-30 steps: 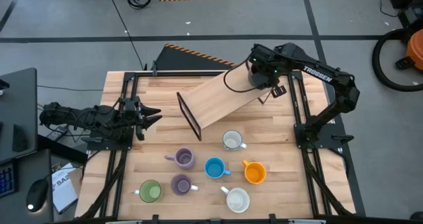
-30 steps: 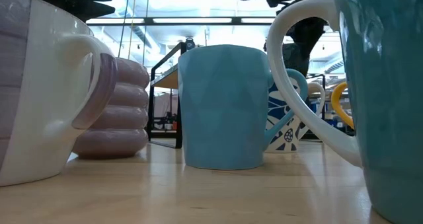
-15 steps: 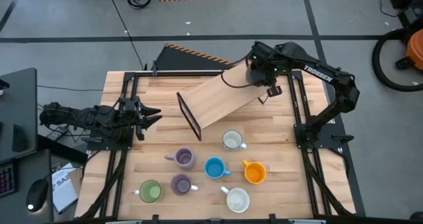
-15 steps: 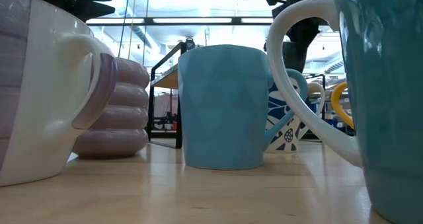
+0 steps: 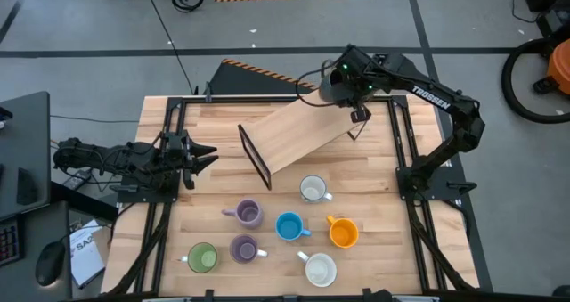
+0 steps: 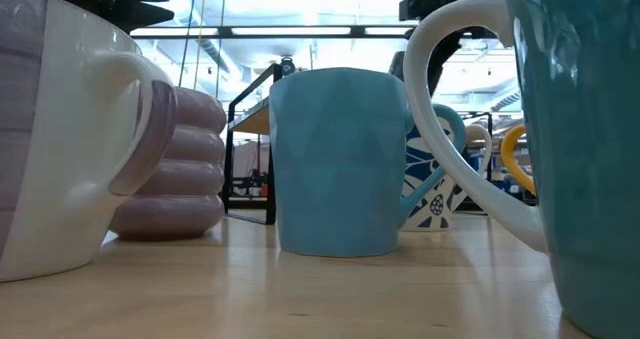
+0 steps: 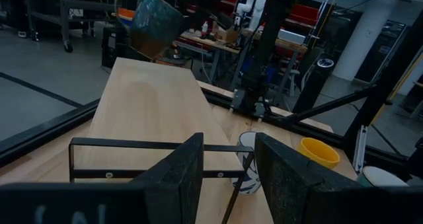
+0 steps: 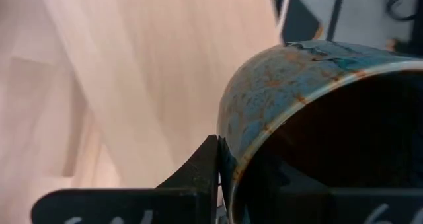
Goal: Place coffee mugs
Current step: Put the dark blue cup on the shelf
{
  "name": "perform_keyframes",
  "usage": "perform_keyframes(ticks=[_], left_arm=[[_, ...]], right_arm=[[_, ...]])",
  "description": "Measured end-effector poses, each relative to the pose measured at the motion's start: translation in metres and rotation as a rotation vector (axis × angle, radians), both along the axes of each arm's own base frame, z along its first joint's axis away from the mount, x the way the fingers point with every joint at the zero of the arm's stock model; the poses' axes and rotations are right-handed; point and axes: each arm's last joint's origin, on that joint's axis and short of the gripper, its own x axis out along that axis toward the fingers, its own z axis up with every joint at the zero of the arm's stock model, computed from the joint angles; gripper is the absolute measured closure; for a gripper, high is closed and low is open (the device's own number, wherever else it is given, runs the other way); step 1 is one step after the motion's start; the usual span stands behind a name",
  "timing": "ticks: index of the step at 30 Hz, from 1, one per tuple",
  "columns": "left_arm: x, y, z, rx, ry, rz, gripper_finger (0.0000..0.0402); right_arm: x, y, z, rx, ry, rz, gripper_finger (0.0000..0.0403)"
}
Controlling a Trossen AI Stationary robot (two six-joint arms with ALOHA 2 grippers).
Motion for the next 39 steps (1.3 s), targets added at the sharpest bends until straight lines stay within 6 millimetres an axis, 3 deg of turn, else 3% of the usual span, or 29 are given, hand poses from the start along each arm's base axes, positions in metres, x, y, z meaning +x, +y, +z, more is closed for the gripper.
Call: perform_keyframes(ticks=[32,39], left_arm=[[0.0,0.0,0.0,0.002,0.001,0.0,0.026],[0.0,0.0,0.0,0.001,0.001,0.0,0.026]], right_arm=[[-0.018,-0.028,-0.012,0.056,-0.009,-0.078,0.0348],[-0.017,-0.029,-0.026,0.082,0.009,-0.074,0.0348]])
